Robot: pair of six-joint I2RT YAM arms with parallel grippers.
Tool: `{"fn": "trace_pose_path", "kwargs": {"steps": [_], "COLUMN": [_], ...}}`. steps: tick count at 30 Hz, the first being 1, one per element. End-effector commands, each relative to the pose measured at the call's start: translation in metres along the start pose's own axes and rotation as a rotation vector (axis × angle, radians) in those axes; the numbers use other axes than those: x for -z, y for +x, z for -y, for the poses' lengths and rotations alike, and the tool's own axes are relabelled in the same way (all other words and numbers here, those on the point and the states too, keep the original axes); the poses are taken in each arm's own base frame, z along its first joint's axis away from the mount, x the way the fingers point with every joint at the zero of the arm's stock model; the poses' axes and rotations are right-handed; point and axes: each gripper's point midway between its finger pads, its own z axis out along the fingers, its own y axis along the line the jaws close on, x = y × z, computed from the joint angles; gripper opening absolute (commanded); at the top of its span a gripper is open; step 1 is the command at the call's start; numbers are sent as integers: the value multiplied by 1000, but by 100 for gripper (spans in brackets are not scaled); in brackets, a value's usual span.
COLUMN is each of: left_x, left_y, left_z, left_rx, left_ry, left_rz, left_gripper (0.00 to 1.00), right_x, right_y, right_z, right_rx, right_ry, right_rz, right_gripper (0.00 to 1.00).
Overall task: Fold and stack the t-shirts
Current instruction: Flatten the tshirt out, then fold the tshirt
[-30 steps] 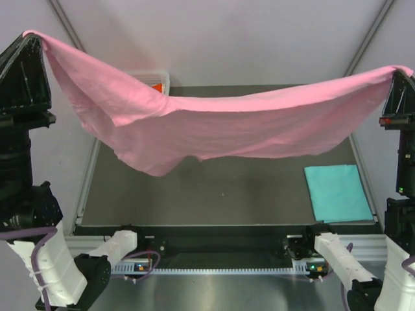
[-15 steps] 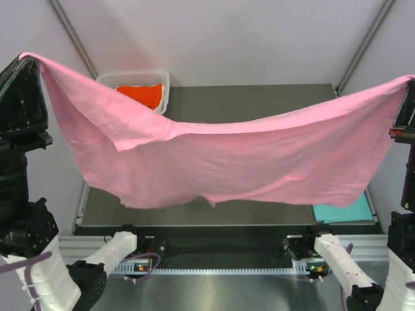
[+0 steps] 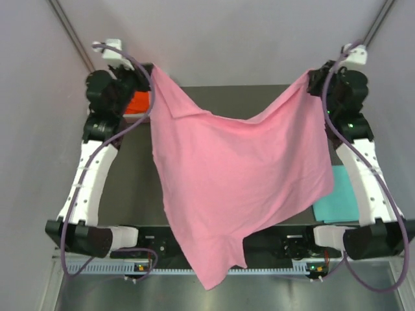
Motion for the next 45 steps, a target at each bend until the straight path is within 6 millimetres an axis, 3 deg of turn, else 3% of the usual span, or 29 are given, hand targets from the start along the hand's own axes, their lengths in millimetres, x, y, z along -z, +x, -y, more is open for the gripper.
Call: {"fn": "trace_pose_path", "kwargs": {"steps": [1, 3, 4, 5, 6, 7, 8, 9, 10, 11, 12, 13, 14, 15, 16, 22, 29, 33, 34, 35, 43, 45], "left_x": [-16, -33, -37, -48, -53, -59, -67, -72, -77, -83, -87, -89, -91, -95, -95, -89, -65, -35, -29, -21, 37, 50], "left_y": [57, 102, 122, 150, 162, 174, 200, 208, 216, 234, 240, 247, 262, 262, 266, 281, 260, 258, 248, 251, 245, 248], "left_z": [-36, -63, -75, -87, -97, -103, -111, -113, -116, -123, -126, -130, -134, -134, -135, -129, -102, -86, -82, -79, -48, -45], "left_rx": [-94, -106, -111, -110, -109, -110, -106, -103, -100, -83, -77, -69, -58, -53, -45, 32, 149, 217, 221, 244, 313, 319], "left_ry": [-92, -142, -164, -175, -188, -194, -197, -193, -193, -208, -218, -230, -240, -238, -242, -249, -248, -284, -284, -290, -281, -290], "left_rz": [-100, -183, -204, -241, -256, -271, -316, -323, -329, -354, -360, -374, -400, -397, -403, -448, -501, -584, -575, -596, -720, -745], "left_gripper": [0, 0, 0, 0, 0, 0, 0, 0, 0, 0, 0, 0, 0, 0, 0, 0, 0, 0, 0, 0, 0, 0], "right_x": [-43, -67, -89, -101, -113, -131, -143, -152, -165, -175, -183, -191, -198, -203, -208, -217, -194, -181, -179, -171, -134, -128], "right_y": [38, 65, 95, 105, 116, 153, 155, 166, 198, 198, 207, 231, 232, 237, 255, 272, 279, 284, 284, 286, 309, 301], "right_z": [-9, -7, -2, -1, 0, 7, 7, 9, 17, 19, 23, 31, 34, 37, 43, 54, 69, 76, 74, 91, 100, 100], "right_rx": [9, 11, 14, 13, 8, 15, 16, 17, 19, 19, 15, 14, 14, 17, 19, -18, -78, -145, -160, -181, -266, -277], "right_ry": [-55, -59, -52, -52, -52, -36, -37, -33, -16, -14, -7, 6, 10, 15, 25, 14, 64, 86, 82, 112, 151, 149], "right_rz": [-56, -102, -149, -161, -172, -234, -230, -246, -297, -289, -301, -337, -329, -337, -367, -426, -576, -659, -674, -706, -884, -883], "right_gripper": [0, 0, 0, 0, 0, 0, 0, 0, 0, 0, 0, 0, 0, 0, 0, 0, 0, 0, 0, 0, 0, 0]}}
